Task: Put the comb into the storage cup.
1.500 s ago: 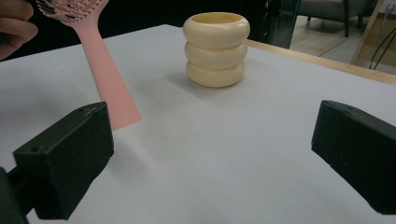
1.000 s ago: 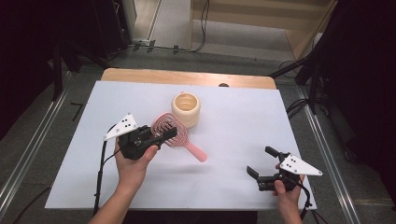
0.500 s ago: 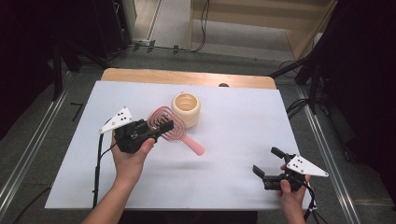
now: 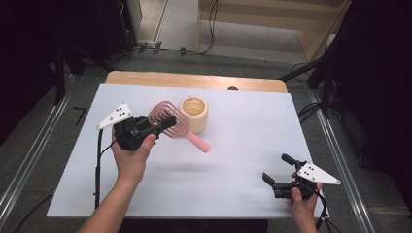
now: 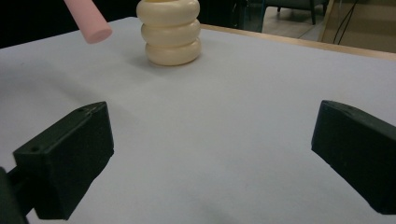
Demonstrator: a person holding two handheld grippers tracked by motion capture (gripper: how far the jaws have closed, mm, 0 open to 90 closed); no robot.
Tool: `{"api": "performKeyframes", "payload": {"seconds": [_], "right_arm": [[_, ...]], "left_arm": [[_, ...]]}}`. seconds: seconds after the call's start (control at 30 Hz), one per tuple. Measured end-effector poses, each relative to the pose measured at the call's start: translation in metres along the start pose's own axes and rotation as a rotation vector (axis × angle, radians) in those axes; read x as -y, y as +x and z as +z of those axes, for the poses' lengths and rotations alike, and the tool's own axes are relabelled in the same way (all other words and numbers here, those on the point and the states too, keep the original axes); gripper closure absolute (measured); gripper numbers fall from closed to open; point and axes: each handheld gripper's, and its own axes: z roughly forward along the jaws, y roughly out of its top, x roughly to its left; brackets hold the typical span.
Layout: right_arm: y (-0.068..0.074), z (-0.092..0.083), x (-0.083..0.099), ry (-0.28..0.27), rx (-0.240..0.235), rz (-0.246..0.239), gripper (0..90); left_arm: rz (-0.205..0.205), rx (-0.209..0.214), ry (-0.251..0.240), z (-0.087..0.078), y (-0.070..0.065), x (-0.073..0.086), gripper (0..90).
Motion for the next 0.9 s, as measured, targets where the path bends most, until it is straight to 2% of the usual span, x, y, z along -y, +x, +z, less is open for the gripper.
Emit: {"api": "performKeyframes", "payload": {"seconds": [0.8, 0.9], "right_arm": [[0.002, 0.002, 0.001, -0.002, -0.008, 0.008, 0.0], [0.003, 0.003, 0.000, -0.005, -0.010, -0.005, 0.0]], "left_arm": [[0.000, -0.026, -0.041, 0.000, 0.014, -0.023, 65.5], [-0.004, -0.027, -0.045, 0.001, 0.016, -0.026, 65.5]]}}
